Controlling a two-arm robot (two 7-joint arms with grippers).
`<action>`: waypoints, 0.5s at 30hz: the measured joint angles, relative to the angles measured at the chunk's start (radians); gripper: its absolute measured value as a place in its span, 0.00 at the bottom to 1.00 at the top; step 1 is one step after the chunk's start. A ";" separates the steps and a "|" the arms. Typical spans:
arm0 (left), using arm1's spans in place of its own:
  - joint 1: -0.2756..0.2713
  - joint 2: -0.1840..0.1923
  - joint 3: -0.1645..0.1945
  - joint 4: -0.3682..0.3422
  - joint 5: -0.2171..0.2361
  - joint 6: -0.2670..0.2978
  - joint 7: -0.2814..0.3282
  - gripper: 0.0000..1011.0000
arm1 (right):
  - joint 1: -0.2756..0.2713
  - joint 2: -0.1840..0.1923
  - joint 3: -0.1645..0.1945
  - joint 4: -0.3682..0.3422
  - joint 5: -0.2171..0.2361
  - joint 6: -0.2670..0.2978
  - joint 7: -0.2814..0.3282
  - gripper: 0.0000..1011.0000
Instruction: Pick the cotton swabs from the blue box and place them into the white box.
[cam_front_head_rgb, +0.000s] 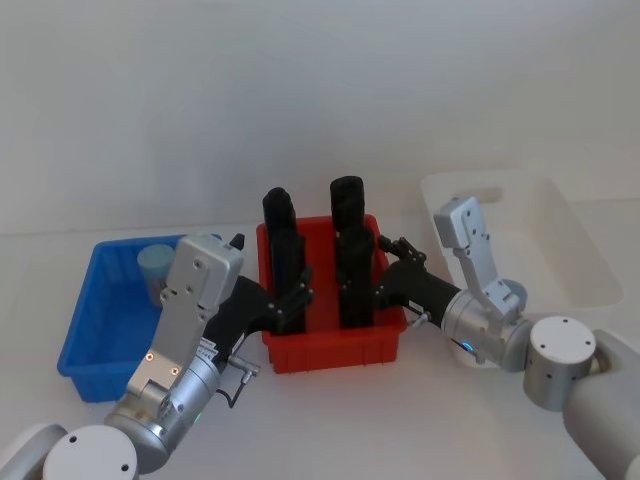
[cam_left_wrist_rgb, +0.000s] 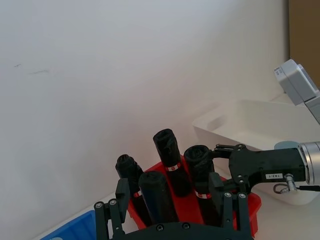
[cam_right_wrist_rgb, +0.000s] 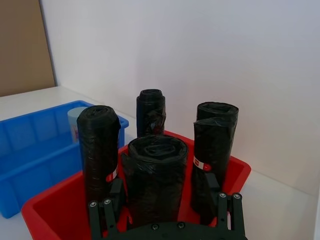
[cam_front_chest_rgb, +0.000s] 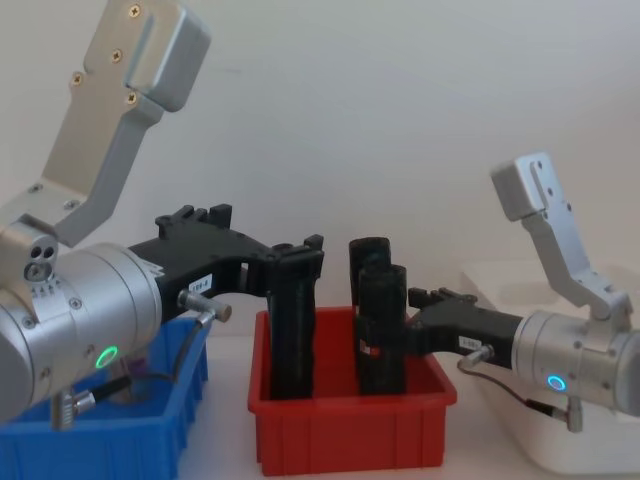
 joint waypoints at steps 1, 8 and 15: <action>0.000 0.000 0.000 0.000 0.000 0.000 0.000 0.99 | 0.017 -0.006 0.000 0.030 0.002 -0.013 0.008 0.99; 0.000 0.000 0.000 0.000 0.000 0.000 0.000 0.99 | 0.085 -0.034 -0.002 0.154 0.009 -0.057 0.034 0.99; 0.000 0.000 0.000 0.000 0.000 0.000 0.000 0.99 | 0.132 -0.055 -0.004 0.234 0.011 -0.080 0.049 0.96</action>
